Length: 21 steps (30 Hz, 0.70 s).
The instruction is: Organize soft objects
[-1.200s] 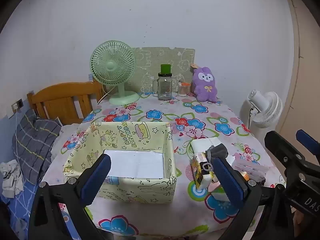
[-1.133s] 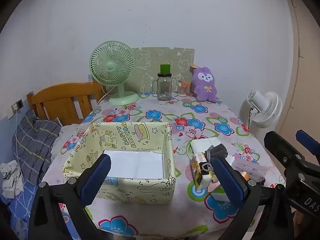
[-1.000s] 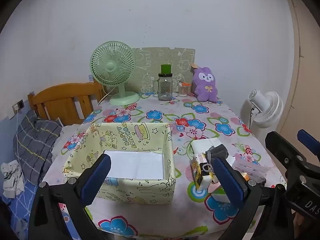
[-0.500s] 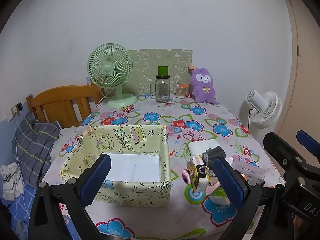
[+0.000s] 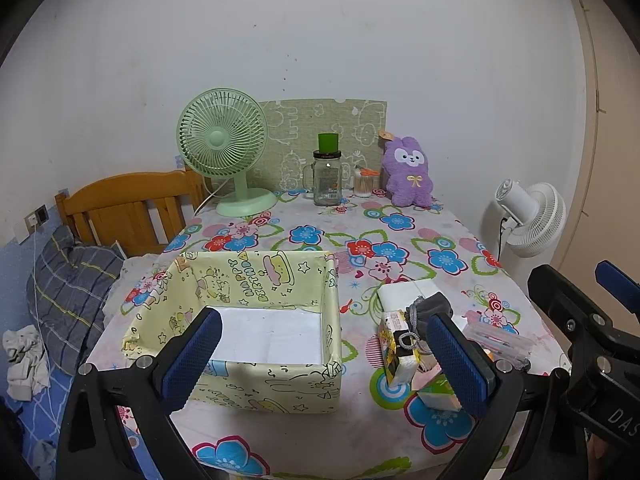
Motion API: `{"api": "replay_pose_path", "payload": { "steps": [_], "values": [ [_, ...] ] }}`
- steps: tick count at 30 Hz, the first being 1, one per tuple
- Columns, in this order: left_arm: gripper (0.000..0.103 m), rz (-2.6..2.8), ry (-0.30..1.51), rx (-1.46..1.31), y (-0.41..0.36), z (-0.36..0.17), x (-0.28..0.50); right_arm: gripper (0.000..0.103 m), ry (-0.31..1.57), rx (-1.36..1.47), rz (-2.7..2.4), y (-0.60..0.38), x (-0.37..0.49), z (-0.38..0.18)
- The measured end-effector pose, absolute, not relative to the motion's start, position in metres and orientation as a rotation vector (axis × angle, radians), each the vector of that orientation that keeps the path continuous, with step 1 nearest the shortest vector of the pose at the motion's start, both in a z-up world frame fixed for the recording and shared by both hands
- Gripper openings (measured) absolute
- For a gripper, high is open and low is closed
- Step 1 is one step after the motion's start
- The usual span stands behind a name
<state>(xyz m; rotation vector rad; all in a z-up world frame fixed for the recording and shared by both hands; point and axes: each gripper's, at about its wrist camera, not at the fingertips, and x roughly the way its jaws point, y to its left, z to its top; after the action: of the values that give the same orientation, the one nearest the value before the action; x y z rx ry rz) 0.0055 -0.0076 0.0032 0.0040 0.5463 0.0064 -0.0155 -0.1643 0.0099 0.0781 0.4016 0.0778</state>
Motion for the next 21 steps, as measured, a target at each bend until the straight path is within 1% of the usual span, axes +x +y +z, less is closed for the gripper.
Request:
{"api": "replay_pose_path", "payload": {
  "steps": [21],
  "values": [
    [0.102,0.016,0.541,0.002,-0.0075,0.0058,0.0036,0.103,0.394,0.083,0.087,-0.1644,-0.0185,0.0115]
  ]
}}
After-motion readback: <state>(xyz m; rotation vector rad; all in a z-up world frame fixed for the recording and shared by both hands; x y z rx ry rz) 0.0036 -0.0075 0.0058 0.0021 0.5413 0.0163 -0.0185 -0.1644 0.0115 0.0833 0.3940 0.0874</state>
